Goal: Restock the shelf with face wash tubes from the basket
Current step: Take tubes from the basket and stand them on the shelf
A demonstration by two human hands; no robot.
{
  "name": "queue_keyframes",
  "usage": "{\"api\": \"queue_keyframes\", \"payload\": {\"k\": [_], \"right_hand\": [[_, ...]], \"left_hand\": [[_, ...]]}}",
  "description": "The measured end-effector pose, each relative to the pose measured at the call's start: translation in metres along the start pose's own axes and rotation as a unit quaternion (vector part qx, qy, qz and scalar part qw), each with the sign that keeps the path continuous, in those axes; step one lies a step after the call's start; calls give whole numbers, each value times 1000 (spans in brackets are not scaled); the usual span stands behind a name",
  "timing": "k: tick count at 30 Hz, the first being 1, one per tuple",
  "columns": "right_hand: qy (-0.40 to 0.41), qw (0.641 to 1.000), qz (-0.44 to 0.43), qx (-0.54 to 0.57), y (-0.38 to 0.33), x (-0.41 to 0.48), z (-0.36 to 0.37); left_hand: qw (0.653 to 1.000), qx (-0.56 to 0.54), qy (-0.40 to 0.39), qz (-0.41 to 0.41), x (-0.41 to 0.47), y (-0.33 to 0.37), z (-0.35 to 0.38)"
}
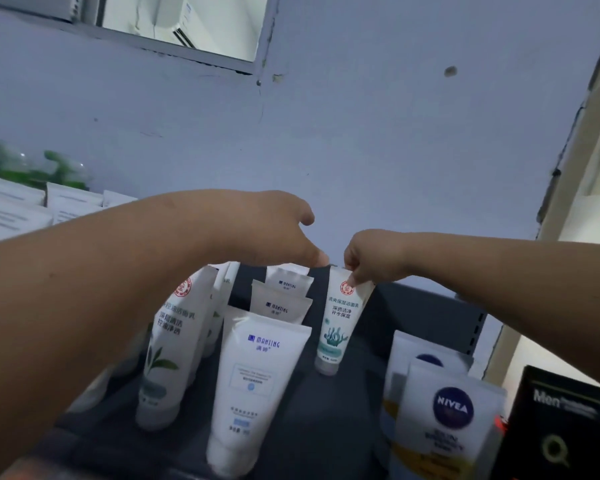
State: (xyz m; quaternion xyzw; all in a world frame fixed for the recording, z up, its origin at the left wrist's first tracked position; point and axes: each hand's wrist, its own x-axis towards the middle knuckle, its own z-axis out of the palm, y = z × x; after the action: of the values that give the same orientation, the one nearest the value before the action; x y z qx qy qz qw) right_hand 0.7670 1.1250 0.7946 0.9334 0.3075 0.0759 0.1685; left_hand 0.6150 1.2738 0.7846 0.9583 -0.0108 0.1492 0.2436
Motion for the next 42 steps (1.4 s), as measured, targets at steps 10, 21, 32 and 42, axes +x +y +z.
{"api": "queue_keyframes", "payload": {"k": [10, 21, 32, 42], "right_hand": [[62, 989, -8, 134, -17, -95, -52], [41, 993, -43, 102, -47, -128, -32], [35, 987, -19, 153, -46, -132, -29], [8, 939, 50, 339, -37, -119, -25]], "left_hand": [[998, -47, 25, 24, -35, 18, -13], [997, -53, 14, 51, -53, 30, 3], [996, -50, -34, 59, -51, 32, 21], [996, -60, -5, 62, -38, 30, 32]]}}
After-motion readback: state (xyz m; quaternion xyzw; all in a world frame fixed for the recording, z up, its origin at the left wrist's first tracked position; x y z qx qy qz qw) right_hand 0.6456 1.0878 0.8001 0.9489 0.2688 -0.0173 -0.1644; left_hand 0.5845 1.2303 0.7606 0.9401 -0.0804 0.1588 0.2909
